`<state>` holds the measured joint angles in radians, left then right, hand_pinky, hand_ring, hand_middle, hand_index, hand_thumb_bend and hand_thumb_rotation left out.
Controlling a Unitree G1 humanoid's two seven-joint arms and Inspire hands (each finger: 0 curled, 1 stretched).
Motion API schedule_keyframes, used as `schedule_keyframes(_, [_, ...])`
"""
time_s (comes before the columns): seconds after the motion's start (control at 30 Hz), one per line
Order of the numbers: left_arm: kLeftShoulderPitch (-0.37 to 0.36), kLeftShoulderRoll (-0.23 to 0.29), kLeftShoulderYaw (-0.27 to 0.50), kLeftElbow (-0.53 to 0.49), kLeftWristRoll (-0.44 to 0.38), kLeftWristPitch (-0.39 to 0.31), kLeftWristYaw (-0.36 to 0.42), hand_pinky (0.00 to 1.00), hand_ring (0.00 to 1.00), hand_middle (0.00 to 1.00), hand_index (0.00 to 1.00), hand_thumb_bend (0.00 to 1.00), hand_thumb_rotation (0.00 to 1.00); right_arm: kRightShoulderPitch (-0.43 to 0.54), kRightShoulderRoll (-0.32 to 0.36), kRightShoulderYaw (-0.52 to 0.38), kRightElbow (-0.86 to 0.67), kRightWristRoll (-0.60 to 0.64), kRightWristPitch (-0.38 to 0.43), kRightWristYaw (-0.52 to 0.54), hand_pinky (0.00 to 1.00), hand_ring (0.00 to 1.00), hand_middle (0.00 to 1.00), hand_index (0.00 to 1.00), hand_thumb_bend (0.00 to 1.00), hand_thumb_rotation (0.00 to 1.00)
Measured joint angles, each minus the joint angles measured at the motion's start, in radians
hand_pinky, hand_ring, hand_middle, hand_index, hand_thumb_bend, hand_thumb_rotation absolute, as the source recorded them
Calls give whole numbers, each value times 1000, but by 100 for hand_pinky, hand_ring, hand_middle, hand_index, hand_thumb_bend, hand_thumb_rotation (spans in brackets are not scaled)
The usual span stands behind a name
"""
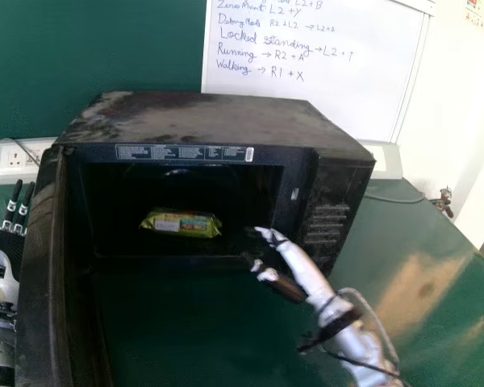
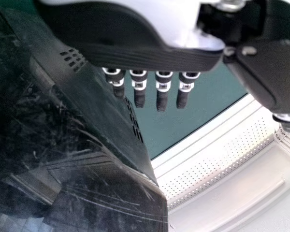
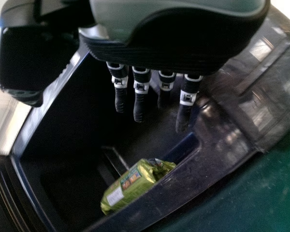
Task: Put biscuit inside oven
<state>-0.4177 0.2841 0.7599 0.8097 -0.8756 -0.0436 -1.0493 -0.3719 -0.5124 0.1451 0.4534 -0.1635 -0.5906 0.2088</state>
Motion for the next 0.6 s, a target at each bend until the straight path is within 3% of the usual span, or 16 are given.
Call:
schedule_keyframes(0.2, [0, 5, 0, 8, 0, 0, -7, 0, 14, 40, 87, 12, 65, 15, -5, -70, -2, 153, 14, 161, 73, 82, 88, 92, 80, 40])
schedule_keyframes(0.3, [0, 4, 0, 7, 0, 1, -7, 0, 13, 41, 87, 13, 60, 23, -8, -107, -2, 234, 36, 244, 73, 80, 86, 92, 78, 36])
schedule_keyframes(0.6, [2, 4, 0, 6, 1, 2, -4, 0, 11, 40, 86, 13, 59, 27, -40, -200, 33, 385, 87, 473, 65, 73, 81, 90, 78, 37])
